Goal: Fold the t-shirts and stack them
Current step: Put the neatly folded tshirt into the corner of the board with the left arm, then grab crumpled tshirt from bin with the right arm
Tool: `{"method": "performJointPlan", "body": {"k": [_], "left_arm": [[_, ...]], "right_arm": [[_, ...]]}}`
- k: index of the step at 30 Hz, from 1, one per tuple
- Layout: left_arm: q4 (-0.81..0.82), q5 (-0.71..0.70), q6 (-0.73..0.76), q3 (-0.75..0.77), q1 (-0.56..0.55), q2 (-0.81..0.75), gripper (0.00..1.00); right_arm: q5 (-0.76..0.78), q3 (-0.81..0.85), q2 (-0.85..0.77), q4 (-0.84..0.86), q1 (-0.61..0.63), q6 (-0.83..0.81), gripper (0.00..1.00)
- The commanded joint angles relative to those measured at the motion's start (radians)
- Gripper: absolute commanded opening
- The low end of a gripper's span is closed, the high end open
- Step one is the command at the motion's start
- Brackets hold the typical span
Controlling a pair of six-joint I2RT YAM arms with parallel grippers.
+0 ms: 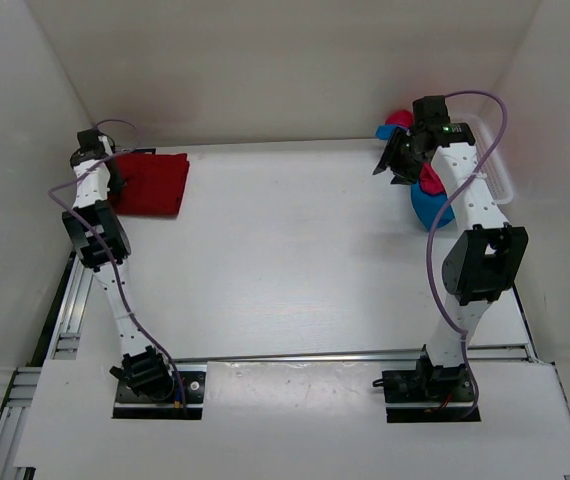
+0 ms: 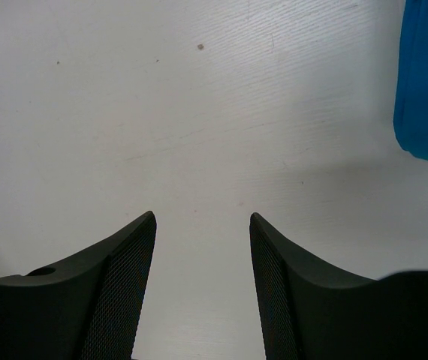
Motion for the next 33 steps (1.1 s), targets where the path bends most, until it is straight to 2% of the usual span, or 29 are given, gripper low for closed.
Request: {"method": "performJointPlan", "body": {"k": [1,2,3,6,11,15,18,19,20,24,29,33], "left_arm": [[0.052,-0.049,0.002,0.023,-0.007,0.008,0.15],[0.052,-0.072,0.002,0.048,-0.007,0.017,0.22],[0.052,-0.124,0.002,0.060,-0.007,0.017,0.35],[0.061,-0.280,0.002,0.082,0.002,-0.004,0.48],[0.072,-0.313,0.002,0.016,0.012,-0.159,0.80],[0.072,-0.313,0.002,-0.020,-0.001,-0.257,0.92],[0.072,-0.250,0.002,-0.126,-0.024,-0.364,0.96],[0.072,-0.218,0.002,-0.165,-0.034,-0.395,1.00],[0.072,-0.152,0.002,-0.202,-0.034,-0.427,1.00],[0.072,-0.049,0.002,-0.343,-0.085,-0.593,1.00],[0.072,-0.061,0.002,-0.334,-0.134,-0.670,1.00],[0.061,-0.080,0.002,-0.357,-0.157,-0.722,1.00]], "right_arm": [[0.013,0.045,0.000,-0.026,-0.003,-0.008,0.58],[0.013,0.045,0.000,-0.026,-0.003,-0.008,0.58],[0.004,0.045,0.000,-0.026,-0.003,-0.008,0.58],[0.004,0.054,0.000,-0.026,-0.003,-0.008,0.58],[0.017,0.079,0.000,-0.026,-0.003,-0.019,0.59],[0.065,0.175,0.036,-0.036,-0.035,-0.046,0.66],[0.111,0.270,0.084,-0.046,-0.091,-0.046,0.72],[0.153,0.290,0.099,-0.033,-0.107,-0.046,0.75],[0.174,0.304,0.116,-0.016,-0.124,-0.046,0.75],[0.260,0.353,0.245,0.094,-0.206,0.035,0.78],[0.136,0.358,0.400,0.269,-0.280,0.344,0.76],[0.113,0.412,0.518,0.342,-0.280,0.432,0.78]]}}
